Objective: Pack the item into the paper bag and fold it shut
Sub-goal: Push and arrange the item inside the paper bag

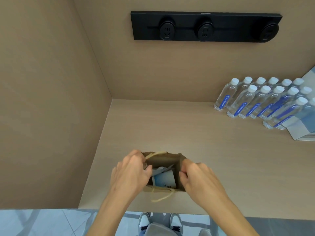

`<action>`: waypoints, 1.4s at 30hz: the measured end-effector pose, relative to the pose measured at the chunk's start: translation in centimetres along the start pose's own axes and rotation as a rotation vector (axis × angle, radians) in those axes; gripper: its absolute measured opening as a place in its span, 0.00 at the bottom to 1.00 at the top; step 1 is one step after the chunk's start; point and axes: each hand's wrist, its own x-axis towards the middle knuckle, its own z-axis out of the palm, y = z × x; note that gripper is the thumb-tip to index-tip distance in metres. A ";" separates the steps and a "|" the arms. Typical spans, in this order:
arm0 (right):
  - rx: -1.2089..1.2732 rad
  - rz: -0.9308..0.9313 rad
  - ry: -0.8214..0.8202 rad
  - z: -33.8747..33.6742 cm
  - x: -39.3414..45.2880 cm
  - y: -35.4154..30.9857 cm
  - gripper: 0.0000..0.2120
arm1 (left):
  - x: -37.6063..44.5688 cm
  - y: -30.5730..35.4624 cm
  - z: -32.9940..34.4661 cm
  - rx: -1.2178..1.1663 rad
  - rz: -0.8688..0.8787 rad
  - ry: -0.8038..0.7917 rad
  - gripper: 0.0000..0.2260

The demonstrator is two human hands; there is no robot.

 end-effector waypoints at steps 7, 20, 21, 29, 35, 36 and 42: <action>-0.101 -0.027 -0.008 -0.9 -0.8 1.1 0.17 | -0.8 -0.4 0.7 -0.113 0.054 -0.060 0.25; -0.779 -0.791 -0.345 -3.4 4.4 -0.4 0.08 | -0.3 1.1 1.8 -0.219 0.037 -0.195 0.32; -0.761 -0.686 -0.411 -2.9 5.2 -1.1 0.09 | -0.3 1.1 1.9 -0.227 0.040 -0.193 0.32; -0.708 -0.112 -0.876 3.3 10.9 -2.3 0.12 | -0.5 1.8 2.5 -0.258 0.070 -0.210 0.33; -0.551 0.065 -0.869 5.4 10.7 -0.7 0.16 | -0.5 2.5 2.2 -0.276 0.101 -0.210 0.32; -0.505 0.112 -0.841 5.8 10.5 -0.4 0.15 | -0.4 2.4 2.1 -0.283 0.112 -0.205 0.31; -0.235 0.334 -0.678 5.1 10.3 0.0 0.15 | 0.2 2.2 2.0 -0.284 0.131 -0.186 0.30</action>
